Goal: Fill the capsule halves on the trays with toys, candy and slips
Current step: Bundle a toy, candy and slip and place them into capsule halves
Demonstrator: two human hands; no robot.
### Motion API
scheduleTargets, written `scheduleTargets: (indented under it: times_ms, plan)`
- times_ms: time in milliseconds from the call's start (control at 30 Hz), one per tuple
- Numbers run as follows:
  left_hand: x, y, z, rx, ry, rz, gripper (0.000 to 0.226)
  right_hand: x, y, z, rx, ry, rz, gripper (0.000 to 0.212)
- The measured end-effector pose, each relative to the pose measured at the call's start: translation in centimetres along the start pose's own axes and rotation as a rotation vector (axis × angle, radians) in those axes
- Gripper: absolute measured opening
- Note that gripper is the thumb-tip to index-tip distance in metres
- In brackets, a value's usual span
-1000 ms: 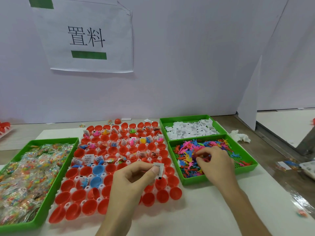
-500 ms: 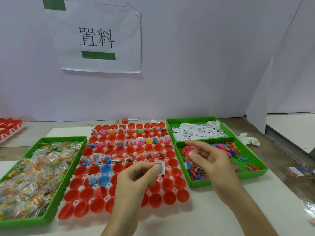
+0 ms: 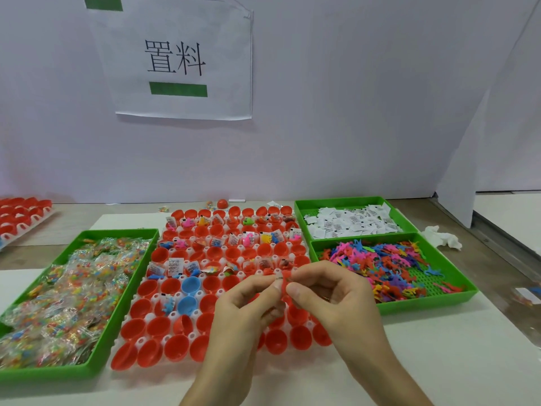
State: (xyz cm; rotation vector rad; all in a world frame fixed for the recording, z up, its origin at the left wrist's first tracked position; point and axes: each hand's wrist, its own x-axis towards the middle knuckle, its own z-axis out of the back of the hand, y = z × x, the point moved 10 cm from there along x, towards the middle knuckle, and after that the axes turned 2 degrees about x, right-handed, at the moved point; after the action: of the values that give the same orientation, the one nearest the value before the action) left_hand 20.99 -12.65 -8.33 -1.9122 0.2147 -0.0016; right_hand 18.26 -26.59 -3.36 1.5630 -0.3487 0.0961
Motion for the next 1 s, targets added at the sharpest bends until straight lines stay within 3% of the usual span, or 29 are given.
scheduleTargets:
  times_ms: [167, 333, 467, 600, 733, 867, 1000]
  plan:
    - [-0.2, 0.8, -1.1, -0.209, 0.085, 0.136, 0.020, 0.1, 0.4, 0.5, -0.085, -0.028, 0.053, 0.023]
    - [-0.3, 0.5, -1.4, -0.247, 0.109, 0.121, 0.023, 0.1, 0.4, 0.4, -0.070, -0.017, 0.068, 0.012]
    - [-0.3, -0.8, -1.2, -0.067, 0.098, -0.034, 0.032, 0.1, 0.2, 0.4, -0.036, -0.016, 0.078, 0.024]
    - [-0.6, -3.1, -0.5, 0.190, 0.001, -0.272, 0.016, 0.2, 0.5, 0.2, -0.004, 0.061, 0.081, 0.034]
    - [-1.5, -4.6, -0.8, 0.404, -0.010, -0.483, 0.027, 0.5, 1.1, 0.2, -0.139, 0.151, 0.075, 0.025]
    - [-1.9, -4.4, -1.4, 0.518, -0.003, -0.521, 0.029, 1.0, 0.6, 0.8, -0.190, 0.180, 0.014, 0.019]
    - [-1.9, -4.6, -1.3, 0.452, 0.005, -0.509, 0.015, 1.0, 0.7, 0.7, -0.094, 0.218, 0.005, 0.006]
